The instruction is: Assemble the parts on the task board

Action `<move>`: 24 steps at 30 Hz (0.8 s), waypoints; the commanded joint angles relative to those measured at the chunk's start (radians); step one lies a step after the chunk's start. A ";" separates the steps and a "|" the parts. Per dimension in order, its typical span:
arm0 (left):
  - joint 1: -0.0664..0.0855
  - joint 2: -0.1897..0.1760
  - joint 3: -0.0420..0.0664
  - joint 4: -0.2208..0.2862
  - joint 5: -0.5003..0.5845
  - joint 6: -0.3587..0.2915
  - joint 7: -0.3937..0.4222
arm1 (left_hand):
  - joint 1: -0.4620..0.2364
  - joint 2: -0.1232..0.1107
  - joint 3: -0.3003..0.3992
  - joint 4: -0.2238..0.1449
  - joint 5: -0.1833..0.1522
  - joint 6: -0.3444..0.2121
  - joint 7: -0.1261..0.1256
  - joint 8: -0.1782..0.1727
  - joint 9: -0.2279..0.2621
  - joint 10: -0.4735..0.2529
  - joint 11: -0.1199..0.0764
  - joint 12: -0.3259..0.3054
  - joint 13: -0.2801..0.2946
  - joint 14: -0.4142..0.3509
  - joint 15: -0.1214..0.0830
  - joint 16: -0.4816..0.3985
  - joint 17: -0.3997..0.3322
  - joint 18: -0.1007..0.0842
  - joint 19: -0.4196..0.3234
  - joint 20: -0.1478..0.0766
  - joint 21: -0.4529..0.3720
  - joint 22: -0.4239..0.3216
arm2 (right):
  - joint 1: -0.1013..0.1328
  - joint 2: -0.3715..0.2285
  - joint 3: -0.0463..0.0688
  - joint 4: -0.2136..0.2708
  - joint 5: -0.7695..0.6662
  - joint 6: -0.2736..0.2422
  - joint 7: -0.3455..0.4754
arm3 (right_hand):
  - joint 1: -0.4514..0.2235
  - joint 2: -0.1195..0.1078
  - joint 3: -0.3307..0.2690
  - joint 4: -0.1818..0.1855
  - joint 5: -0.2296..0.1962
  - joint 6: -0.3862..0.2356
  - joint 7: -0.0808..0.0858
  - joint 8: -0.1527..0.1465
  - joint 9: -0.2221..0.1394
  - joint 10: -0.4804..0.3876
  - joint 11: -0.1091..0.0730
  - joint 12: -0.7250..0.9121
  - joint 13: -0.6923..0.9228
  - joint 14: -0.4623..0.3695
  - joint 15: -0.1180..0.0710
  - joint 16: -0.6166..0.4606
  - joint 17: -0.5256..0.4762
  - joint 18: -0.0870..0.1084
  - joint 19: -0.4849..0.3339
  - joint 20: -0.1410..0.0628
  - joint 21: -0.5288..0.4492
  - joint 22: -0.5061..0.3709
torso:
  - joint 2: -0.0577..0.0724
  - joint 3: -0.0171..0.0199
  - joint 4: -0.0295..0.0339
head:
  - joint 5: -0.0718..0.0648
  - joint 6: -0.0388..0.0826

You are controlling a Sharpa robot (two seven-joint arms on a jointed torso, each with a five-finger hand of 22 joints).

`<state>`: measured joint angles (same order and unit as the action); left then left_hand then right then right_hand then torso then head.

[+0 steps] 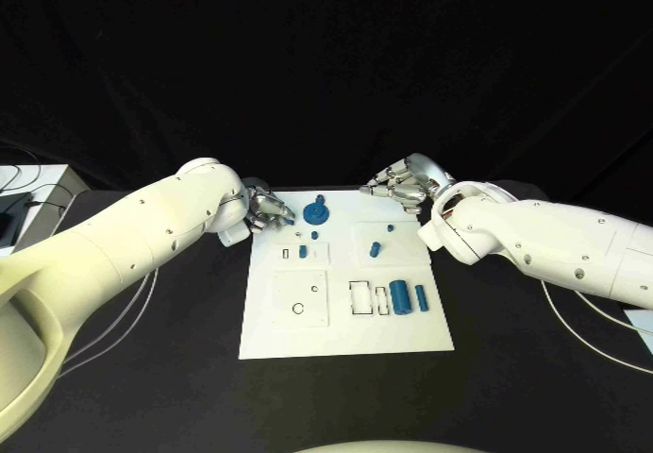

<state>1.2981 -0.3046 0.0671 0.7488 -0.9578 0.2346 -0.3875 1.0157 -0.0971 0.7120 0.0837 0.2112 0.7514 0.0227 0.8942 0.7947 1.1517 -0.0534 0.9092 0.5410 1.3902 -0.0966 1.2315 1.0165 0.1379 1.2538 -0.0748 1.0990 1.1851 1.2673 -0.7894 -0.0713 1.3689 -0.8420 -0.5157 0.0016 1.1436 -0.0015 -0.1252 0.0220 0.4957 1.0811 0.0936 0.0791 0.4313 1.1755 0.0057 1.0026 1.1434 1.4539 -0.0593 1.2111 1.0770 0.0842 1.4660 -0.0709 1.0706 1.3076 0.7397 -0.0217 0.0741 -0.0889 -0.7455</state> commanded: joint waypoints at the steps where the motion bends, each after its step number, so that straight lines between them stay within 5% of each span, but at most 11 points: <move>1: 0.003 -0.022 0.001 0.048 0.037 -0.009 -0.021 | -0.011 0.002 0.122 -0.127 0.006 0.011 -0.004 -0.009 0.001 0.009 0.001 -0.007 0.001 0.007 -0.001 0.002 0.003 -0.012 0.007 -0.004 0.005 0.000 | 0.000 -0.005 0.001 0.001 -0.009 0.004 0.007 | -0.002 0.008 -0.001 -0.006 0.005 0.003 0.001 -0.004 -0.002 0.000 -0.001 0.000 0.002 -0.001 -0.004 -0.004 0.001 0.004 0.042 -0.005 -0.003 0.142 | -0.007 0.0013 0.0047 | 0.001 -0.002; 7: 0.005 -0.086 0.001 0.157 0.039 -0.003 -0.052 | -0.012 -0.001 0.129 -0.136 0.015 0.018 -0.005 -0.014 0.004 0.015 -0.001 -0.012 0.003 0.011 -0.002 0.003 0.010 -0.015 0.011 -0.008 0.008 0.002 | 0.001 -0.014 0.001 -0.003 -0.008 0.003 0.006 | -0.003 0.008 -0.002 -0.006 0.006 0.004 0.001 -0.003 -0.002 0.001 -0.001 0.001 0.003 -0.001 -0.004 -0.005 0.001 0.004 0.042 -0.006 -0.002 0.142 | -0.018 0.0016 0.0130 | -0.008 -0.013; 16: 0.006 -0.186 0.000 0.314 0.038 0.003 -0.089 | -0.009 0.001 0.134 -0.140 0.017 0.020 -0.005 -0.018 0.006 0.017 -0.001 -0.016 0.003 0.011 -0.003 -0.002 0.009 -0.018 0.010 -0.011 0.006 0.000 | 0.001 -0.023 0.001 -0.012 -0.005 0.000 0.006 | -0.003 0.008 -0.002 -0.006 0.006 0.004 0.001 -0.003 -0.002 0.001 -0.001 0.001 0.003 -0.001 -0.004 -0.005 0.001 0.004 0.042 -0.006 -0.002 0.142 | -0.033 0.0009 0.0215 | -0.002 -0.026; 24: -0.001 -0.213 -0.003 0.383 0.019 -0.025 -0.114 | -0.010 -0.002 0.140 -0.142 0.019 0.027 -0.006 -0.021 0.009 0.024 -0.003 -0.020 0.004 0.017 -0.004 -0.002 0.016 -0.020 0.015 -0.015 0.010 0.003 | 0.001 -0.025 0.001 -0.014 -0.005 0.001 0.006 | -0.003 0.008 -0.002 -0.006 0.006 0.004 0.001 -0.003 -0.002 0.001 -0.001 0.001 0.003 -0.001 -0.004 -0.005 0.001 0.004 0.042 -0.006 -0.002 0.142 | -0.039 -0.0033 0.0275 | -0.001 -0.037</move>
<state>1.2992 -0.5160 0.0648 1.1222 -0.9320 0.2248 -0.4759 1.0086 -0.0967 0.7119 0.0835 0.2255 0.7609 0.0278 0.8768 0.8034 1.1695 -0.0568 0.8922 0.5437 1.4008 -0.0998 1.2314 1.0315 0.1377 1.2650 -0.0857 1.1035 1.1862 1.2675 -0.8147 -0.0714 1.3551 -0.8416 -0.5163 0.0008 1.1436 -0.0015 -0.1253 0.0220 0.4957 1.0811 0.0936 0.0791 0.4306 1.1755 0.0057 1.0026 1.1452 1.4539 -0.0593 1.2111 1.0769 0.0842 1.4660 -0.0709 1.0706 1.3076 0.7031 -0.0231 0.0986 -0.0913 -0.7789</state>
